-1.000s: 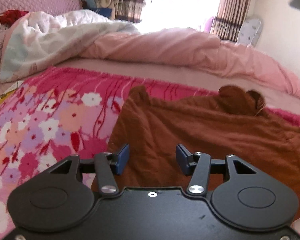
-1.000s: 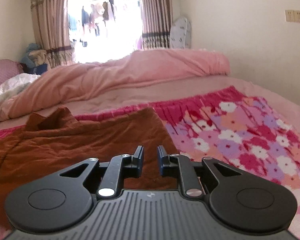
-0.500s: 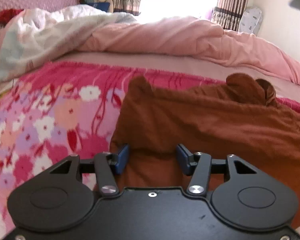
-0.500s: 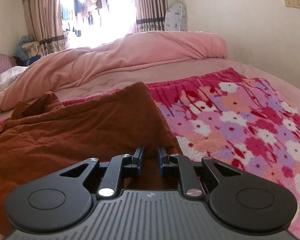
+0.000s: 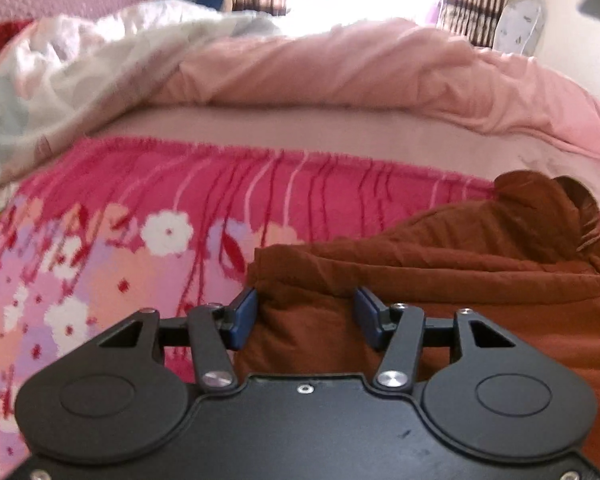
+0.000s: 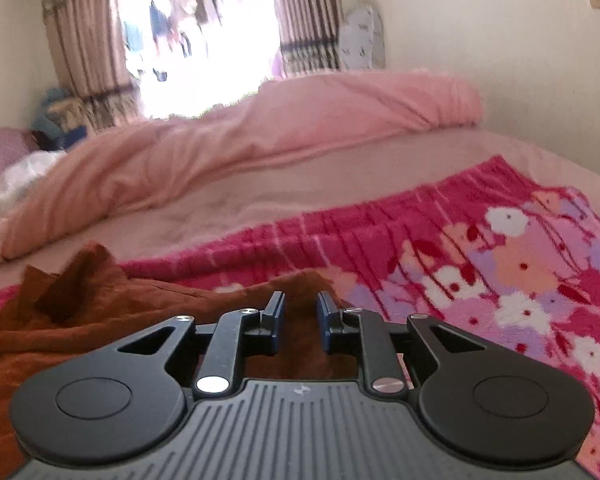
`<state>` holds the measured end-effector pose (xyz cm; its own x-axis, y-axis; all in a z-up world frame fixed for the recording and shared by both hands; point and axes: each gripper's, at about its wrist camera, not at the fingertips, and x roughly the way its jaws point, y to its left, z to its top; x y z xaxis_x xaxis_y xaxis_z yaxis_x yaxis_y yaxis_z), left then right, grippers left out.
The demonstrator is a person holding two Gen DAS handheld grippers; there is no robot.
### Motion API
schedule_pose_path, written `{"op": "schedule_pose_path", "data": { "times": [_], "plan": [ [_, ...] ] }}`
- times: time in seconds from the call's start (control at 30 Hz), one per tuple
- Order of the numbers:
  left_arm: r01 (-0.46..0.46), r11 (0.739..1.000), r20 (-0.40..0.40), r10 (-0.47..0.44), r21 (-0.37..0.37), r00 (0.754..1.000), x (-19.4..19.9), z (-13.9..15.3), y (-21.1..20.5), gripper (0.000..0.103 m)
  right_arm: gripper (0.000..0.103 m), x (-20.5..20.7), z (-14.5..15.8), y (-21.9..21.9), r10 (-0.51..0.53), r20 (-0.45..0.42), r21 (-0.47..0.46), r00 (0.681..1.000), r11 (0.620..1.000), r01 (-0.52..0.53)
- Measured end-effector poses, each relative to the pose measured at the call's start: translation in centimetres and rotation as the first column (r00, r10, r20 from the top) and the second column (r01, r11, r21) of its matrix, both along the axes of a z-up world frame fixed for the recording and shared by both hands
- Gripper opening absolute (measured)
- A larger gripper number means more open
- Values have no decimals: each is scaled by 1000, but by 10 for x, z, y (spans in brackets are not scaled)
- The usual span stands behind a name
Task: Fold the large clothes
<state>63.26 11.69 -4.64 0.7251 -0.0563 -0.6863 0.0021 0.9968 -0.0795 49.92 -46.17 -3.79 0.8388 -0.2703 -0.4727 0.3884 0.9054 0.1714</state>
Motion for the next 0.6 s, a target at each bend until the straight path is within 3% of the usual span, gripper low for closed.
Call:
{"op": "schedule_pose_path", "data": {
  "times": [0.07,0.17,0.27,0.43,0.6],
  "plan": [
    [-6,999,-18,5,-36,1000,5,-4,7,60,23,11,-9,-5,-29,-39,2,999,1000,29],
    [-39,991,-50,33,-129,998,11,-13,21,66,31,16,-21,-12,-53,-74,33,996,998,56],
    [-49,982,-31,44,-181,999,5,-11,28,66,31,13,-24,-14,-55,-65,49,996,997,58],
    [-31,988,86,45,-154,995,-39,17,27,60,30,-17,2,2,-55,11,-12,998,998,56],
    [64,994,204,-44,-91,978,-118,36,14,62,30,-90,21,37,22,83,-106,996,994,-13]
  ]
}}
